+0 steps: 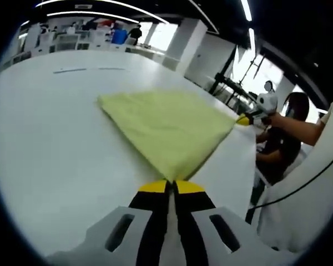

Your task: Fold the garment on the visible template until the final outline fits inside the template.

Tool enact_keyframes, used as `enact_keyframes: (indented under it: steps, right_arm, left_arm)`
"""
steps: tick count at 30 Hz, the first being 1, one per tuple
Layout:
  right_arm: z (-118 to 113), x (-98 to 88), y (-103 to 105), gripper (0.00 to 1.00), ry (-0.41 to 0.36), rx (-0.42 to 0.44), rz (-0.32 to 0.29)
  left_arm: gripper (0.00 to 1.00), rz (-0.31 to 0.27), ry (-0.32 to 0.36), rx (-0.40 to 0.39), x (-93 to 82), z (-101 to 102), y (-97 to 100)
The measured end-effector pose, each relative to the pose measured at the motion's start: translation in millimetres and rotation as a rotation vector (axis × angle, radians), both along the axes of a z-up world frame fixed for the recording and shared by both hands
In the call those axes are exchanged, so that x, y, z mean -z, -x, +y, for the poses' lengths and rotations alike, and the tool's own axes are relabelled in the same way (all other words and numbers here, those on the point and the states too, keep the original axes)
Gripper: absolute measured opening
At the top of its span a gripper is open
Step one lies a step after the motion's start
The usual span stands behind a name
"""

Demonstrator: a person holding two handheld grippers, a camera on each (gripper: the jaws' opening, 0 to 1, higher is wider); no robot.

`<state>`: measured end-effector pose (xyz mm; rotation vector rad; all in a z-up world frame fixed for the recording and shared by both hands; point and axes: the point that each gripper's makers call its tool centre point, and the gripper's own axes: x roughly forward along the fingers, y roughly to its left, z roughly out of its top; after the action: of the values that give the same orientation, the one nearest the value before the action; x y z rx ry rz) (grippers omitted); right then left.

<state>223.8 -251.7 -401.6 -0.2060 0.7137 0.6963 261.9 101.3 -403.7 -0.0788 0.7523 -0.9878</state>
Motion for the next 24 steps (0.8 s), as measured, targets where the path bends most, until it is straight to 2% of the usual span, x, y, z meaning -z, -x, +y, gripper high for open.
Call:
enact_keyframes:
  steps: [5,12,15,18,24]
  right_arm:
    - [2,-8.2,-1,0.0,-0.043,0.012,-0.007]
    - [7,-16.5,3,0.04,-0.087,0.033,0.008]
    - [8,-20.1,7,0.09,-0.081,0.034,0.014]
    - [9,-25.8,11,0.18,-0.09,0.041,0.019]
    - [13,-39.3,18,0.29,-0.107,0.052,0.022]
  left_arm:
    - [0.05,-0.007,0.009,-0.029,-4.6,9,-0.1]
    - [0.17,-0.026,0.011,-0.067,-15.9,17,6.5]
    - [0.25,-0.047,0.003,-0.088,-24.8,21,7.9]
    - [0.29,-0.074,-0.005,-0.097,-36.2,23,8.5]
    - [0.38,-0.106,-0.049,-0.07,-51.1,21,15.2]
